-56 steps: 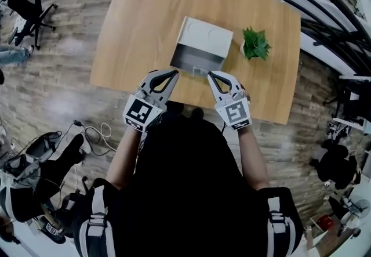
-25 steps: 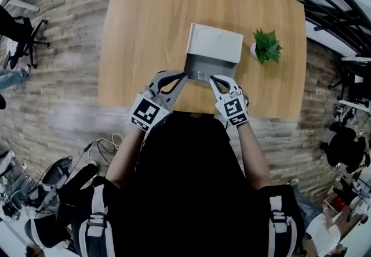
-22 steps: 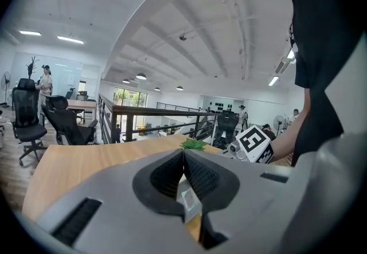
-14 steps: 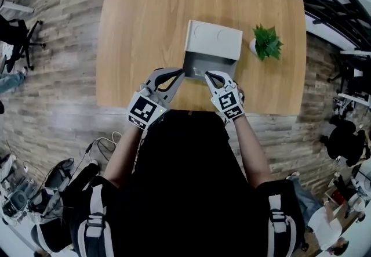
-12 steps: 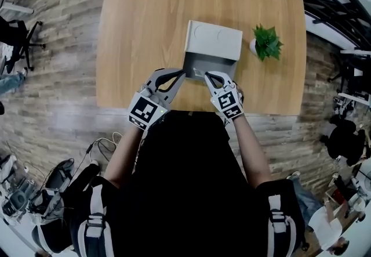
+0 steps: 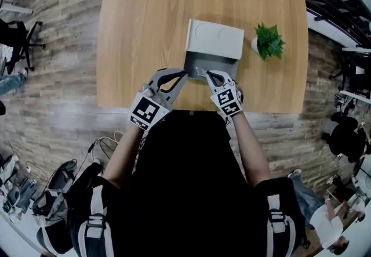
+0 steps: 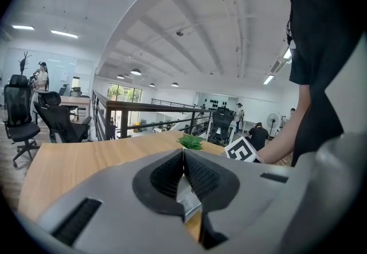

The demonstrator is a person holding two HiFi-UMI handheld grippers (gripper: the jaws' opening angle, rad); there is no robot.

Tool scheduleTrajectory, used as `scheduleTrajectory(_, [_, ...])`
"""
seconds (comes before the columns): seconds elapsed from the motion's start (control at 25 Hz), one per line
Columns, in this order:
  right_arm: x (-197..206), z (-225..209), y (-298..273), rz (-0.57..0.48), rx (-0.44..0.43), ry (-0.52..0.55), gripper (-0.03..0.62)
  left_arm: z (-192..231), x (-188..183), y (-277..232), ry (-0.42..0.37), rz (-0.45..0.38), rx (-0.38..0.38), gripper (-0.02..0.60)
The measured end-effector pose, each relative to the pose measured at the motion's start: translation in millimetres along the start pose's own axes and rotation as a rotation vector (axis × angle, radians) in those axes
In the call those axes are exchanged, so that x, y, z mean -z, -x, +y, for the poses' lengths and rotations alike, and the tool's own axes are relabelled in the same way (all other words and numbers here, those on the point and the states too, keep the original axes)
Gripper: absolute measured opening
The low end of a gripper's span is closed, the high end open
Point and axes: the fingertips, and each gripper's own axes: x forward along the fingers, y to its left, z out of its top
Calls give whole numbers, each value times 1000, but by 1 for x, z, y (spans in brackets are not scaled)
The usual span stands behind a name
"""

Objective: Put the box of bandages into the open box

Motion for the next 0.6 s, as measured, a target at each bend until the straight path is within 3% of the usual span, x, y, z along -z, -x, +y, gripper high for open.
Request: scheduleTrajectory(0.6, [11, -19, -16, 51, 52, -50, 25, 3, 2, -5, 8, 3, -1, 23])
